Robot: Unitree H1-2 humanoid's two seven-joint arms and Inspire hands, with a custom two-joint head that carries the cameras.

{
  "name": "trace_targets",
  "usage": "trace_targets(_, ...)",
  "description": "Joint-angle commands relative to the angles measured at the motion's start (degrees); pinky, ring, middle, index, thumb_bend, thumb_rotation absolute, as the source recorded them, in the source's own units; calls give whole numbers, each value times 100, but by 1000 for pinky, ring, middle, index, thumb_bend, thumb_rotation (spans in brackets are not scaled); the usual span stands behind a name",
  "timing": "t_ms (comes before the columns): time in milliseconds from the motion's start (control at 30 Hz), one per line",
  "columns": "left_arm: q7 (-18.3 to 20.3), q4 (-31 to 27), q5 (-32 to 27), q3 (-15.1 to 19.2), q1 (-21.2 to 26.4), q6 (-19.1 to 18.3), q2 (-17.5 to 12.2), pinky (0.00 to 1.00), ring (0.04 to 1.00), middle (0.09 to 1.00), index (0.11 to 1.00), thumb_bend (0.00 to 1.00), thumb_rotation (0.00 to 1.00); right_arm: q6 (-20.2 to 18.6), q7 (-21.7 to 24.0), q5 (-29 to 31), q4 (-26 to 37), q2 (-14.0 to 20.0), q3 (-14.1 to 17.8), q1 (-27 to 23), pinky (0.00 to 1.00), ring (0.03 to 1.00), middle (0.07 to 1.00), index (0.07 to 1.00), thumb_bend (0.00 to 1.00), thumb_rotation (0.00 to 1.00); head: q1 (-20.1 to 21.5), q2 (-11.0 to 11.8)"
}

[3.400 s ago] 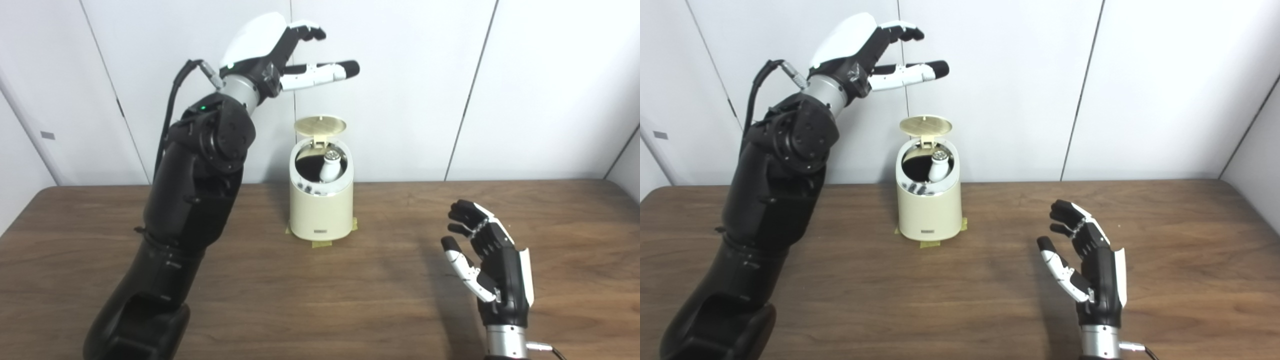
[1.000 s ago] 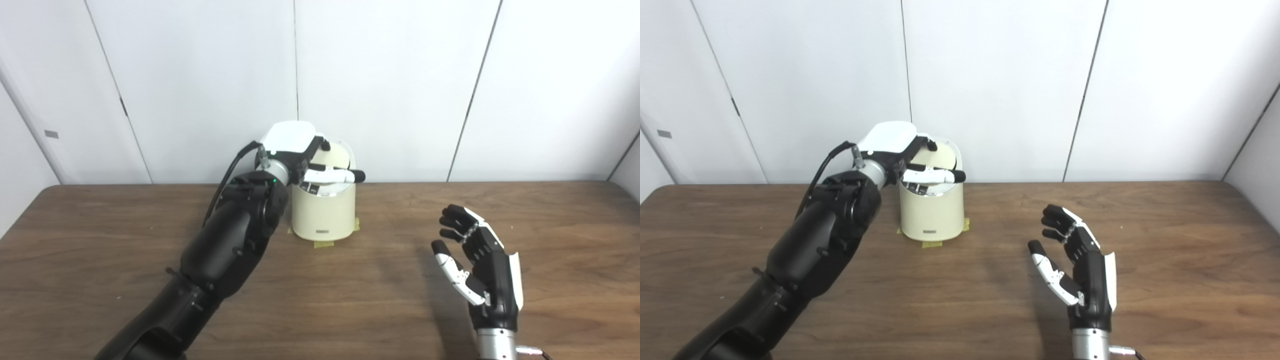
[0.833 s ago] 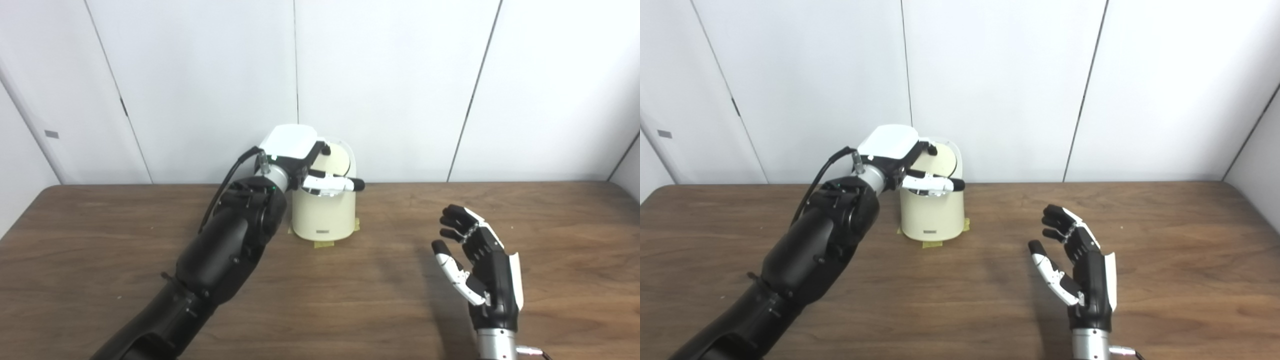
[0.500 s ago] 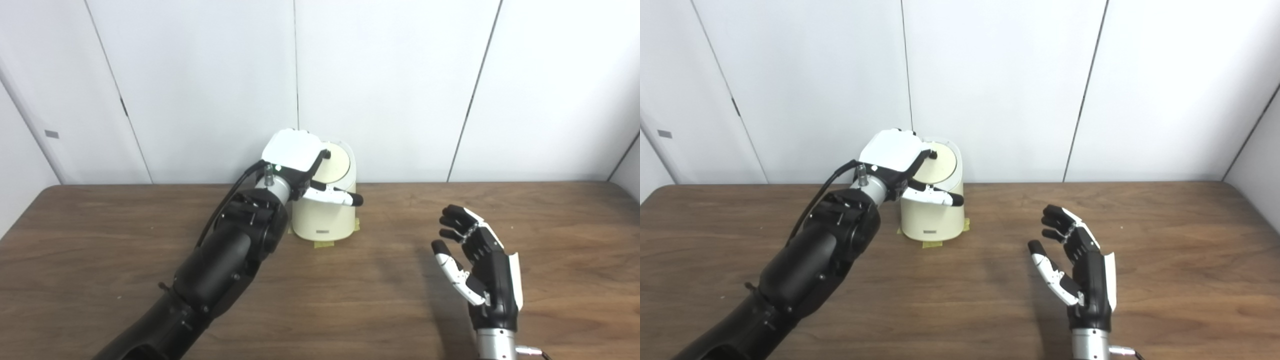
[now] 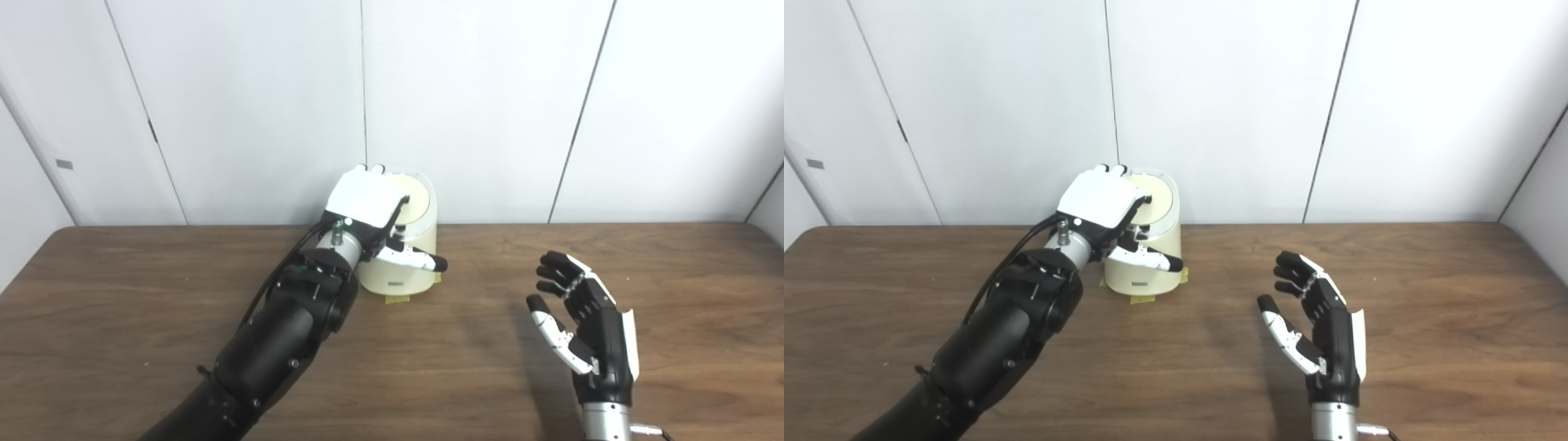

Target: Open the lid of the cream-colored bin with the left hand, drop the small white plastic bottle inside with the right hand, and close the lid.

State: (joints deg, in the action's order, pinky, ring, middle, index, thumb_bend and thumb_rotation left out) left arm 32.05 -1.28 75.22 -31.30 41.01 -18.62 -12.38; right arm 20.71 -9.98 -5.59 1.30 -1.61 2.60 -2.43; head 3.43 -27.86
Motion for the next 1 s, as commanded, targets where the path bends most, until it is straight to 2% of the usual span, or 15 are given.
trace_targets(0,-43,-145,29,40,84,142,28,1000,993,859,842,1000,1000,89,10,12,149,-70,-14,-142,649,721,740,710,210,200,5,-4)
trace_targets(267,62,-285,96,62,-99,182,65,1000,989,864,841,1000,1000,34,28,17,198,-86,-16,-126,651,722,738,716,204,176,9,-36)
trace_targets(567,55,-128,111,144,-211,317,99,1000,955,826,812,1000,1000,61,29,-5,195,-98,-5,-133,644,715,732,718,206,149,8,-49)
trace_targets(700,74,-81,105,126,-250,368,82,1000,938,811,791,1000,1000,32,40,12,210,-98,-7,-135,651,720,736,719,207,197,15,-51)
trace_targets(967,104,81,15,169,-281,437,72,1000,930,793,790,1000,1000,55,36,52,190,-104,4,-151,654,720,737,717,216,189,21,-64)
